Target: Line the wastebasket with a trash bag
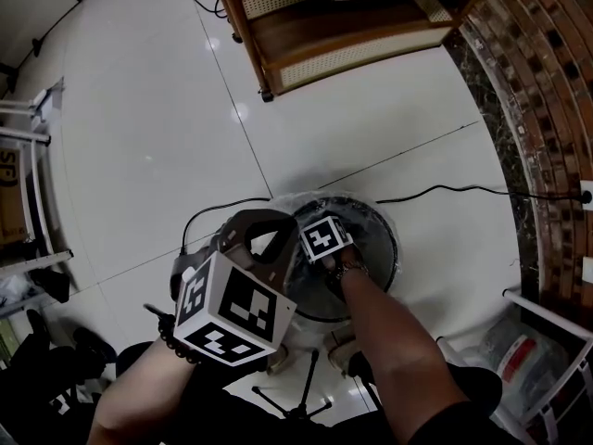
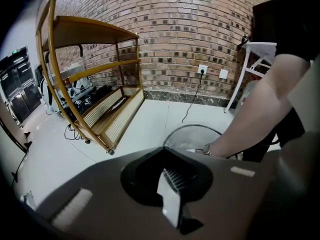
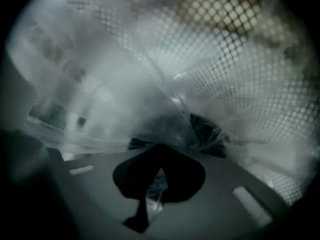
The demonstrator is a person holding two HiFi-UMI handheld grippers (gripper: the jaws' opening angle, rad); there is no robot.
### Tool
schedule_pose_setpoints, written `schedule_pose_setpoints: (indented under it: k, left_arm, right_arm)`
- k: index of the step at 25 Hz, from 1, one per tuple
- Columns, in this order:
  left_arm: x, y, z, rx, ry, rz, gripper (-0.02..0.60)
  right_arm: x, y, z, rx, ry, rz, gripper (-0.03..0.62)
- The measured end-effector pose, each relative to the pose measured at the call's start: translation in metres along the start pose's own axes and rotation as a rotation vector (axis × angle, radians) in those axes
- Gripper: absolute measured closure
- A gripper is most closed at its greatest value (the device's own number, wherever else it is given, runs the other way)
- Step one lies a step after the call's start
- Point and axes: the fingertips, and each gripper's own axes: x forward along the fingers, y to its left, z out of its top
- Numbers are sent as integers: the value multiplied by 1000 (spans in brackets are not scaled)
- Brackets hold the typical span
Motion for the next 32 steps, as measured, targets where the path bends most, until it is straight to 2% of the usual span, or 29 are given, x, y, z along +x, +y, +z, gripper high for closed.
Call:
schedule_pose_setpoints:
  k: [17,20,27,32]
  left_arm:
    - [-3,0,-3,-9,8,3,580]
    - [-3,-1,-7,-14,17,1,580]
    - [-4,0,-12,-18,25,9,580]
    - [-1,0,-9,-11,20,5,580]
  right_arm:
    - [31,-4,-1,8,17,10,592]
    - [32,-2,5,7,-14,12,592]
    - [41,-2,4,-8,-7,15,592]
    - [28,-8,-6,19,56,-23,592]
